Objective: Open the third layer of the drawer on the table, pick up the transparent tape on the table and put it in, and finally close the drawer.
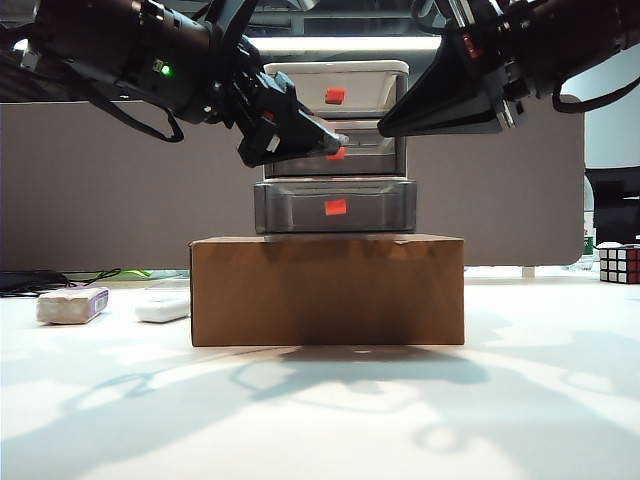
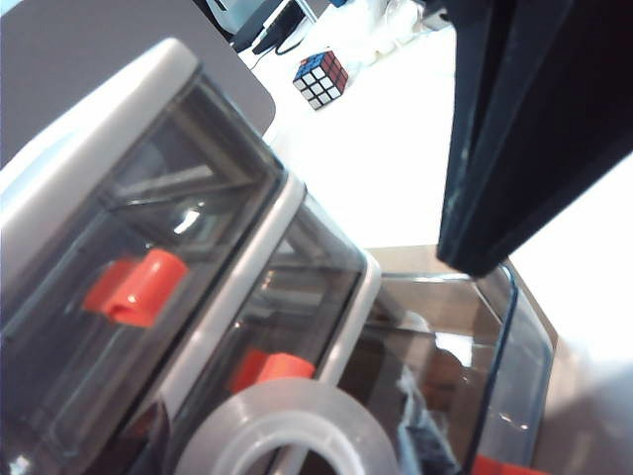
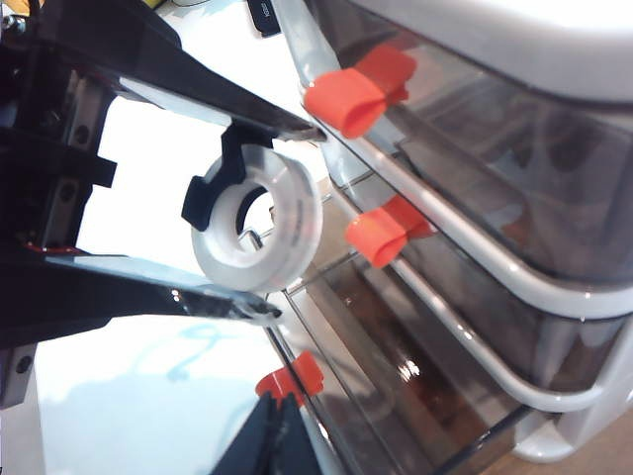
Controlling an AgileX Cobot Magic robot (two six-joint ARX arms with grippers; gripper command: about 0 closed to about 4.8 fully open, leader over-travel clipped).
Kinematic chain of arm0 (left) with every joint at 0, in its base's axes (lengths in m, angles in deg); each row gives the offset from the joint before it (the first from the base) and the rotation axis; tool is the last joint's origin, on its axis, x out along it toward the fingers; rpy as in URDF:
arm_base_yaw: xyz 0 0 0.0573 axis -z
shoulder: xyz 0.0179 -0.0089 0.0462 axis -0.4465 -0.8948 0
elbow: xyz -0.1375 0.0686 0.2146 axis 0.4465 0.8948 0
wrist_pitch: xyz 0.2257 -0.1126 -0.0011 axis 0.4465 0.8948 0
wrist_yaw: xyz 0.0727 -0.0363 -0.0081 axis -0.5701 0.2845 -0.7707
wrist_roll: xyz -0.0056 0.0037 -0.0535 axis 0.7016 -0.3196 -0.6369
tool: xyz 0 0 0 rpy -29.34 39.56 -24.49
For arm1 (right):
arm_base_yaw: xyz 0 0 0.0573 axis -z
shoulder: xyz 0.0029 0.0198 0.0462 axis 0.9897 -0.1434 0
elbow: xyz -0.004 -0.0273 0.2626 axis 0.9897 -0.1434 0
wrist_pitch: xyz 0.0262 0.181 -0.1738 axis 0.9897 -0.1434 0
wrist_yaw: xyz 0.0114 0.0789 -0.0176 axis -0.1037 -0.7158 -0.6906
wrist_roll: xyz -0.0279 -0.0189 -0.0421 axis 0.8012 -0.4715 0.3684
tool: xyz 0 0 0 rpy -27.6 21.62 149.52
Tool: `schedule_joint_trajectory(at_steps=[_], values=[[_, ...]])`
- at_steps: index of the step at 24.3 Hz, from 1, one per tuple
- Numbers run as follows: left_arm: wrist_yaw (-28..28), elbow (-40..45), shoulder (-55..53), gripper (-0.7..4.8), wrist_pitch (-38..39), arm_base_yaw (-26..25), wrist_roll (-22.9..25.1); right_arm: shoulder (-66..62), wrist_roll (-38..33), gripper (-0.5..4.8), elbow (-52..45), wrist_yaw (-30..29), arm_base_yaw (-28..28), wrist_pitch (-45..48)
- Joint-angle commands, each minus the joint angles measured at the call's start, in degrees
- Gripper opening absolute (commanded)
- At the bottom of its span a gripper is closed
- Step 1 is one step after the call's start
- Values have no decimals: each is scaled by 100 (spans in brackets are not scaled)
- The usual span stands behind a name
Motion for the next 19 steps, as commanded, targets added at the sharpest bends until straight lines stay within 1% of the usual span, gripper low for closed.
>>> schedule_joint_trajectory(at_steps=[1, 4, 7, 8, 9, 19], values=[[-13, -26, 24, 241, 133, 2, -42, 26, 35, -5, 24, -15, -4, 52], [-9, -26, -9, 257, 260, 2, -42, 26, 33, -5, 24, -15, -4, 52], [-9, -26, -66, 353, 326, 2, -44, 26, 33, -5, 24, -17, -4, 48], [-7, -26, -81, 374, 337, 2, -44, 26, 33, -5, 24, -17, -4, 44], [-7, -26, -101, 381, 343, 2, -42, 26, 33, -5, 24, -17, -4, 31], [-2, -26, -63, 381, 269, 4, -83, 26, 33, -5, 24, -17, -4, -2]])
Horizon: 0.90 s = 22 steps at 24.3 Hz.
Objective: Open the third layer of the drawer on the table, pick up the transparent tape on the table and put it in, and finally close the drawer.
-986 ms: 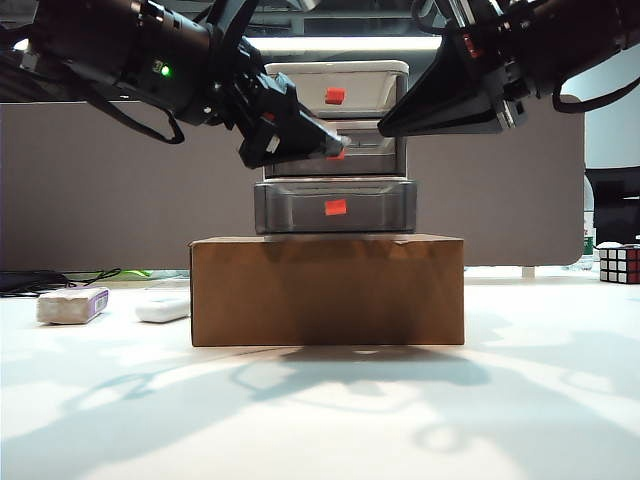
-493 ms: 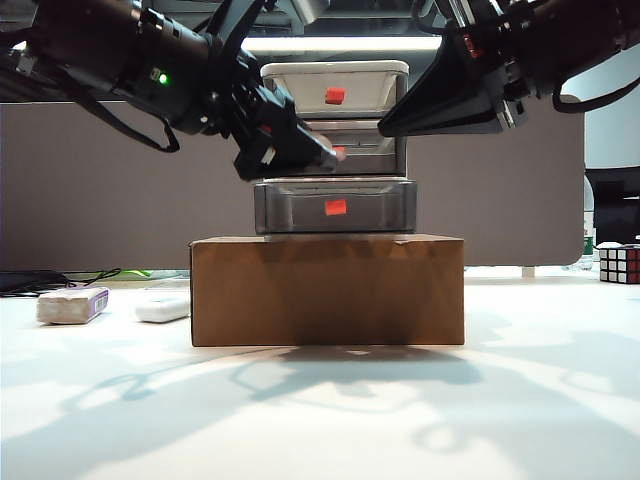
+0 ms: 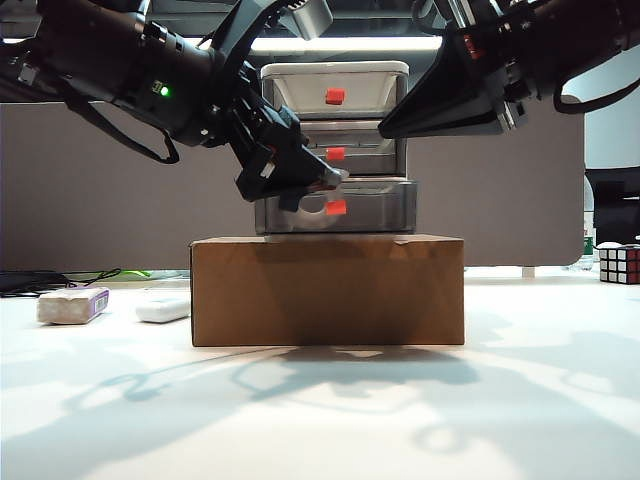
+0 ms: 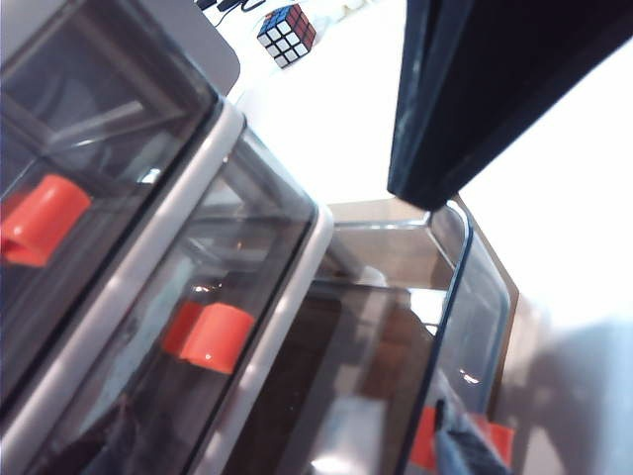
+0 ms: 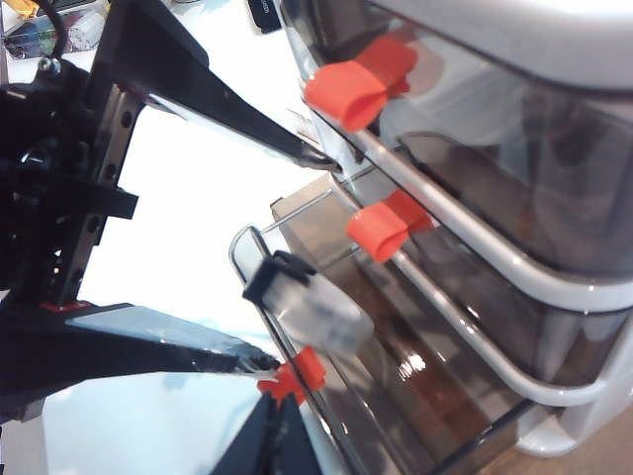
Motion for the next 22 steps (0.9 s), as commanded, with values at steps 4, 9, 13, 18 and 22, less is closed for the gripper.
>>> schedule_joint_trajectory(at_steps=[4, 9, 13, 18, 22], values=[[9, -26, 238, 369, -48, 11, -713, 26, 33, -5, 26, -17, -4, 42], [28, -26, 953, 271, 750, 15, -2404, 188, 35, -5, 26, -15, -4, 39], [68, -26, 1587, -4, 1989, 9, -3126, 422, 39, -5, 24, -4, 0, 37], [785, -26, 1270, -6, 2483, -33, -3130, 643, 35, -5, 26, 11, -11, 7], [745, -31, 822, -6, 2146, -37, -3130, 649, 37, -5, 24, 33, -11, -94]])
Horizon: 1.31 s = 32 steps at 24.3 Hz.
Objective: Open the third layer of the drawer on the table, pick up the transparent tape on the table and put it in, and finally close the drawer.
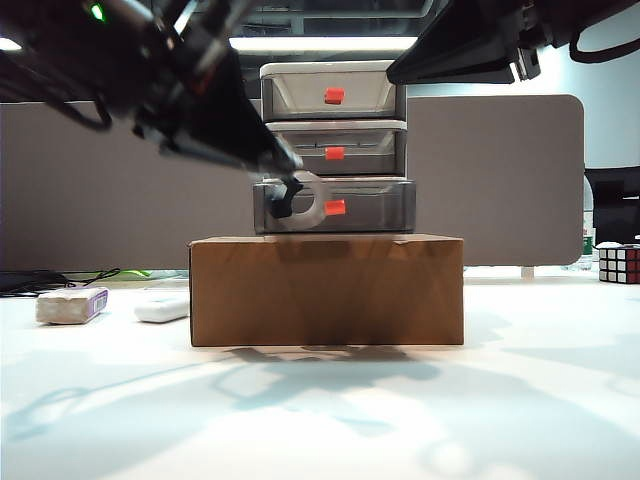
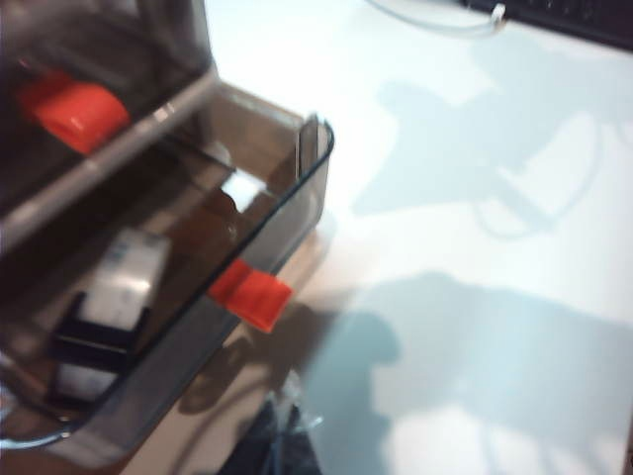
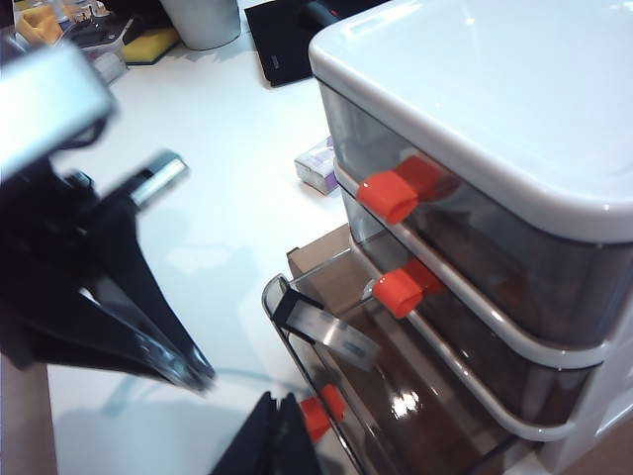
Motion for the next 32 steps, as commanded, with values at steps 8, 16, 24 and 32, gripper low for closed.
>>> schedule_joint_trajectory(at_steps=[8, 16, 24, 32], values=[[-901, -24, -846, -6, -1357, 0, -15, 26, 59, -5, 26, 31, -4, -175], [-1596, -24, -1161, -6, -2334, 2, -13, 28, 181, -5, 26, 181, -4, -234], [-1364, -22, -931, -6, -2026, 17, -15, 133, 188, -5, 28, 269, -2, -400], [-1381, 179, 833, -6, -297, 83, 262, 1088, 466, -5, -90, 1069, -4, -1005]])
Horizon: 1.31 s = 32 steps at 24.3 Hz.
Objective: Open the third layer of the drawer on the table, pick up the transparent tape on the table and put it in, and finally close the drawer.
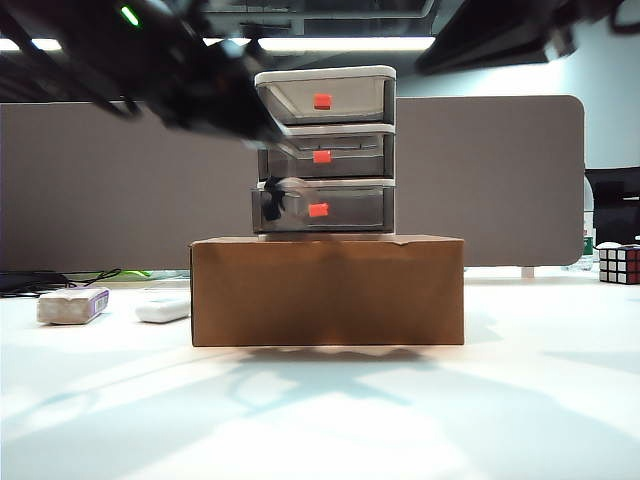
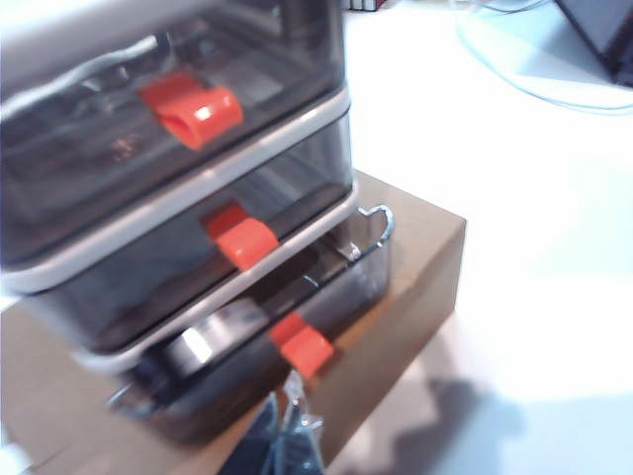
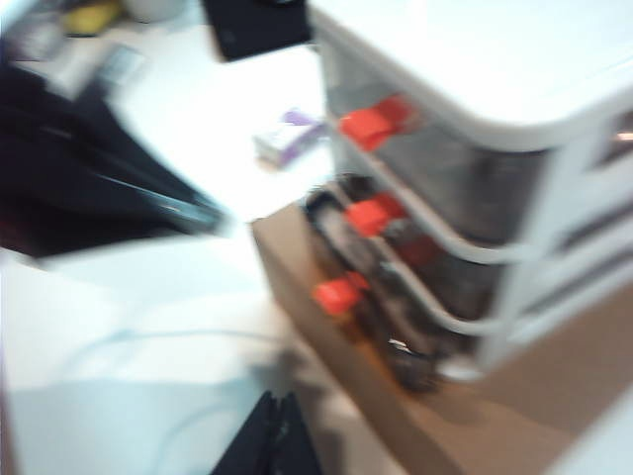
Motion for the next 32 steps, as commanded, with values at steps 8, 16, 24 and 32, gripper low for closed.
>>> schedule_joint_trajectory(at_steps=[8, 16, 24, 32], values=[[-398, 1757, 3915, -6, 990, 0, -1121, 2776, -221, -5, -1410, 1209, 2, -337], [-1220, 3167, 6223, -6, 1217, 0, -1856, 4634, -319, -5, -2691, 2063, -2, -334], [-1287, 3851, 6894, -6, 1320, -4, -2000, 5578, -603, -5, -3550, 2052, 2, -337], [-1648, 3926, 6894, -6, 1427, -13, -1652, 6085, -632, -5, -4446, 2026, -31, -7]])
